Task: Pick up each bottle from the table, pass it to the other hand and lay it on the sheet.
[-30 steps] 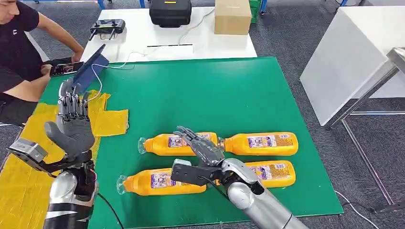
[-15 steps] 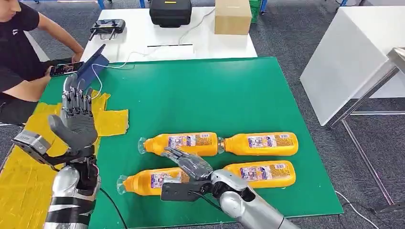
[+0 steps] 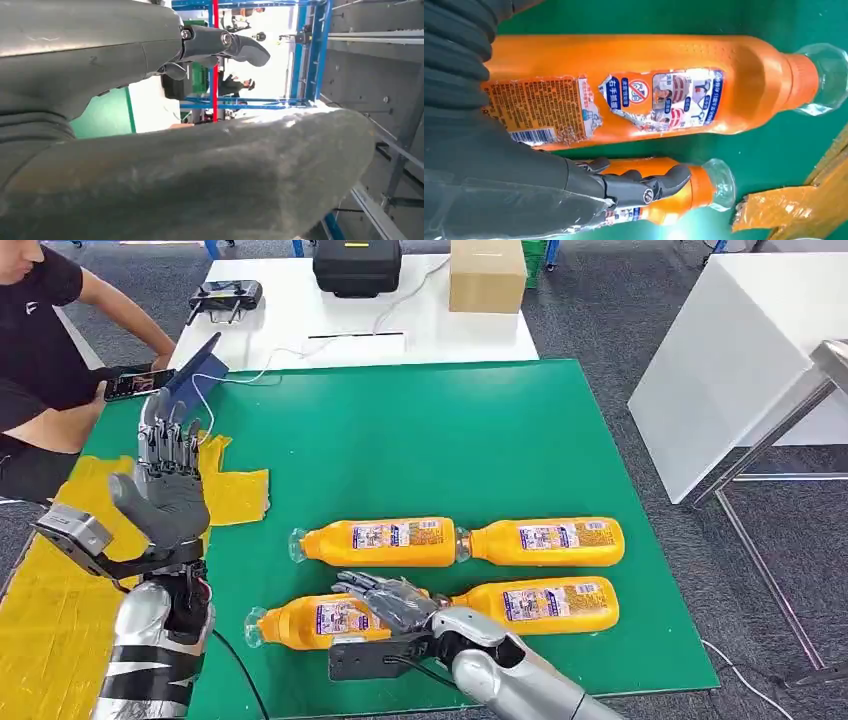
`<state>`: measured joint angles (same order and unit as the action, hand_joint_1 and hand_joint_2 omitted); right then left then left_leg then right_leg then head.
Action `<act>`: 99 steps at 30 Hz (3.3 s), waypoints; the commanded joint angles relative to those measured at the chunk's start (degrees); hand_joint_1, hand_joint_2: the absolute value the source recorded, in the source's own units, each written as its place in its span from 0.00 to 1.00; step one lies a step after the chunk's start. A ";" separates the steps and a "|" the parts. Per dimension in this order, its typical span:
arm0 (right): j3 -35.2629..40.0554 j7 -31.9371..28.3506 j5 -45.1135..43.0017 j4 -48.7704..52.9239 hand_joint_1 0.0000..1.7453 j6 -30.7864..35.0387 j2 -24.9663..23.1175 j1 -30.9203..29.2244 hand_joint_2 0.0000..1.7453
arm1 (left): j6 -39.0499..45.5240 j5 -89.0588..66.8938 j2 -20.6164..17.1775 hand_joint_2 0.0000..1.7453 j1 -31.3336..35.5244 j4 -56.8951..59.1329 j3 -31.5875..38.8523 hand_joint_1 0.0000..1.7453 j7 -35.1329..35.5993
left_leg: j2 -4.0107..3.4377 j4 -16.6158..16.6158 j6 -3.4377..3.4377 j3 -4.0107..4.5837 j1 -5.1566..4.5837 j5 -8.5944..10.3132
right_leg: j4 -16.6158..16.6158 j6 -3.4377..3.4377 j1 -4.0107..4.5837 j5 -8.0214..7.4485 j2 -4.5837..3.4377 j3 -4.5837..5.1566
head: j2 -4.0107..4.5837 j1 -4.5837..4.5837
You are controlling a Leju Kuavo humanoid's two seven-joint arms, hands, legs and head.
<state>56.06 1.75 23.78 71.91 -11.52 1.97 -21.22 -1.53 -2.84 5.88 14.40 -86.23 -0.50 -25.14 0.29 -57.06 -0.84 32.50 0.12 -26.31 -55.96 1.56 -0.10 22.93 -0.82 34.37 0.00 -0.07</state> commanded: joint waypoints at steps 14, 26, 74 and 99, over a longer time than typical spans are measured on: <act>17.62 2.95 13.80 -21.91 1.00 -8.70 1.08 -11.52 1.00 | 0.16 1.86 -1.22 0.00 5.40 8.06 -0.23 0.00 0.32 | 0.14 0.15 0.06 -0.53 0.04 0.03 | 0.19 -0.01 0.06 0.02 0.25 -0.57 | 0.00 0.00; 13.42 3.16 7.98 -24.72 1.00 -7.00 -0.43 -10.26 1.00 | 1.93 3.45 -0.88 0.00 6.59 9.28 0.45 0.00 0.82 | 0.08 0.08 0.07 -0.89 0.04 -0.01 | 0.14 -0.01 0.06 0.01 0.16 -0.85 | 0.00 0.00; -20.88 -1.79 -11.29 14.92 1.00 6.40 4.01 -1.82 1.00 | -16.35 29.68 -6.51 1.00 -12.19 -4.25 -3.75 0.00 17.65 | -0.08 0.02 0.08 -0.10 -0.01 -0.09 | 0.02 -0.02 -0.01 0.02 -0.01 -0.09 | 0.00 0.00; 1.17 1.53 -18.92 -1.44 1.00 -5.87 -6.77 -17.12 1.00 | -19.71 29.27 -4.75 1.00 -7.48 -1.45 -13.09 0.00 17.21 | -0.10 0.05 0.12 -0.24 0.04 -0.10 | 0.01 -0.03 0.03 0.07 0.02 -0.20 | 0.00 0.02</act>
<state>48.29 3.13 5.46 78.14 -16.22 -2.97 -32.30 -19.67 25.35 1.60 4.43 -92.21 -10.16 -8.96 0.26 -57.06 -0.76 32.51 0.16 -26.32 -55.97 1.54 -0.09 22.93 -0.82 34.40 0.00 -0.04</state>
